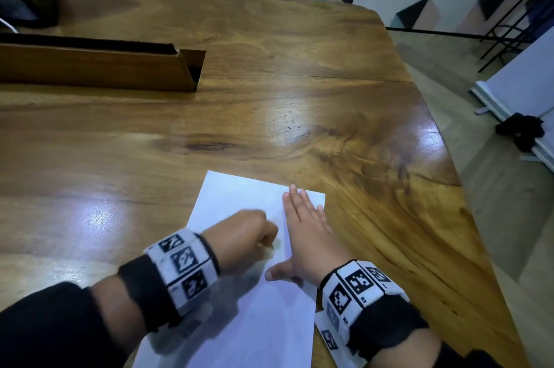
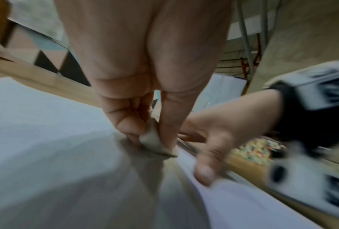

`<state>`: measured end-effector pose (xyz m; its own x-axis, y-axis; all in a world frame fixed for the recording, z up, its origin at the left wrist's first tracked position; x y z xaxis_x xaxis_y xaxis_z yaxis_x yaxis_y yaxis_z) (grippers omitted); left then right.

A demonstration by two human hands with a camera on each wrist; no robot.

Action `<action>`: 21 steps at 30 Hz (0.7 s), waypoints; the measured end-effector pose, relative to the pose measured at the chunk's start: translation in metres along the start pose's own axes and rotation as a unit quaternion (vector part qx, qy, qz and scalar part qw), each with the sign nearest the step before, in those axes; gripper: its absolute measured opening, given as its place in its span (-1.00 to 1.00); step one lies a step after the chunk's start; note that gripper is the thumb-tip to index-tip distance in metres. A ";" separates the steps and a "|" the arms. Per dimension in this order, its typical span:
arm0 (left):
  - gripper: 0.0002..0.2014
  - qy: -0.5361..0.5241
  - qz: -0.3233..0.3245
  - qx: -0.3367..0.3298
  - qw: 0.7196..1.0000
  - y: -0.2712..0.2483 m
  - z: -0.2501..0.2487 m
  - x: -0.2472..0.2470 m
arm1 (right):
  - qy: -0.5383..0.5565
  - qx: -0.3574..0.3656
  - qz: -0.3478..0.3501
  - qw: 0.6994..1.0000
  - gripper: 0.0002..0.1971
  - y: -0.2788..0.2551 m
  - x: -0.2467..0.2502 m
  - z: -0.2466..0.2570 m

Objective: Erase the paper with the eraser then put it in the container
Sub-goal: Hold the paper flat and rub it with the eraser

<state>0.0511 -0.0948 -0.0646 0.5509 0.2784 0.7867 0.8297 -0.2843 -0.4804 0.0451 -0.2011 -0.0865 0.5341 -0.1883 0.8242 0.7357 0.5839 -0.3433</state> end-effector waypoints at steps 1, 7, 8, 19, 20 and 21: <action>-0.83 0.008 0.025 -0.011 1.000 -0.006 0.001 -0.007 | 0.003 0.000 0.000 1.000 0.38 0.000 0.000 0.000; -0.92 -0.046 -0.031 0.056 0.997 0.010 0.018 0.017 | 0.001 -0.001 0.000 1.000 0.41 0.001 -0.002 -0.001; -0.91 -0.064 -0.060 0.074 0.993 0.012 0.023 0.021 | 0.001 -0.002 0.000 1.000 0.40 0.001 -0.002 -0.001; -0.88 -0.093 -0.055 0.090 0.990 0.008 0.042 0.019 | -0.008 -0.030 0.016 0.999 0.33 -0.017 0.004 -0.017; -0.87 -0.087 -0.051 0.096 0.990 0.008 0.044 0.020 | -0.010 -0.026 0.015 0.999 0.33 -0.016 0.003 -0.015; -0.87 -0.077 -0.045 0.102 0.991 0.008 0.047 0.021 | -0.013 -0.021 0.014 1.000 0.32 -0.014 0.002 -0.012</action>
<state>0.0735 -0.0483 -0.0694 0.4678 0.4360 0.7688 0.8685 -0.0651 -0.4915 0.0412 -0.2190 -0.0860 0.5439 -0.1510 0.8254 0.7376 0.5551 -0.3845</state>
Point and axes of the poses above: each hand's wrist, its own y-axis towards the middle knuckle, its own x-axis out of the back of the hand, z = x × y, the point moved 5 cm from there along y, towards the middle knuckle, and after that the axes turned 15 degrees about x, right-handed, at the moved point
